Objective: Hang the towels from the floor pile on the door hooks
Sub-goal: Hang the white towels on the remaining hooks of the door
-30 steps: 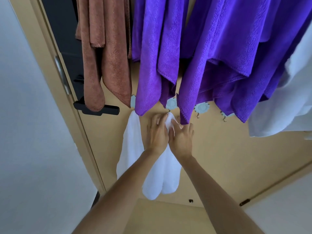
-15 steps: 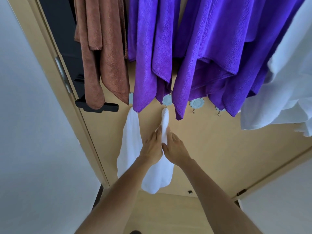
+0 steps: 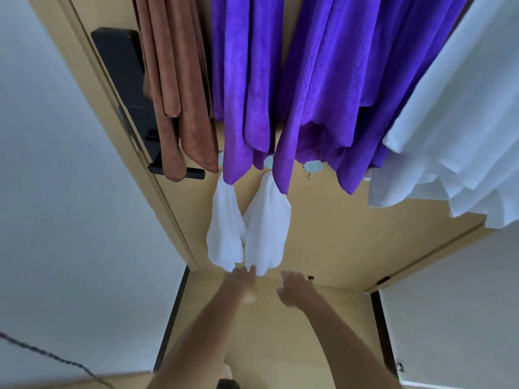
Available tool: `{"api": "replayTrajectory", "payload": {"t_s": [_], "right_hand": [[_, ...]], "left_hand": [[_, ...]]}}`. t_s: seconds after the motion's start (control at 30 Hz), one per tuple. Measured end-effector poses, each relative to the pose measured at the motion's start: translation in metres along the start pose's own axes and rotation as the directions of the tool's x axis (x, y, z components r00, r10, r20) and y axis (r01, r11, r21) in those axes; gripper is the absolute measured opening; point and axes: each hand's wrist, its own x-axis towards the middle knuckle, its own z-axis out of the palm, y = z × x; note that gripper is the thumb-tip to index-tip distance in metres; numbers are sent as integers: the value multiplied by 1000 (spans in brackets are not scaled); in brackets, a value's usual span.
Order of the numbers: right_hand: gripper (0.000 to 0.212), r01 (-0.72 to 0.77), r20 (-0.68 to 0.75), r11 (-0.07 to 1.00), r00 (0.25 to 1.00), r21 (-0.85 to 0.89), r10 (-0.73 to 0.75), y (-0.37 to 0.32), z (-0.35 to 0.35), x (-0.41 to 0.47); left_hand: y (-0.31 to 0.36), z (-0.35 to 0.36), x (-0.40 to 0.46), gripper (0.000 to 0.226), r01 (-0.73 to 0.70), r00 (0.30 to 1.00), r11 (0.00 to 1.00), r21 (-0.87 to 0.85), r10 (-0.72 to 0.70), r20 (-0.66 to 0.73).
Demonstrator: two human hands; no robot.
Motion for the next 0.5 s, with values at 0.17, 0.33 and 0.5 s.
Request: {"api": "replayTrajectory", "payload": {"t_s": [0.17,0.33,0.5], "right_hand": [[57,17,-65,1000,998,23,-16,15,-24,-54],[57,7,-105,997,994,76,1,32,-29,-105],[56,-95,-79,974,990,207,114,58,-3,-165]], "left_hand": [[30,-24,-58,62,-12,997,1000,-14,11,-71],[61,-29,-101,56,-49,994,999,23,51,-101],[95,-23,-129,56,-126,986,981,150,140,-88]]}}
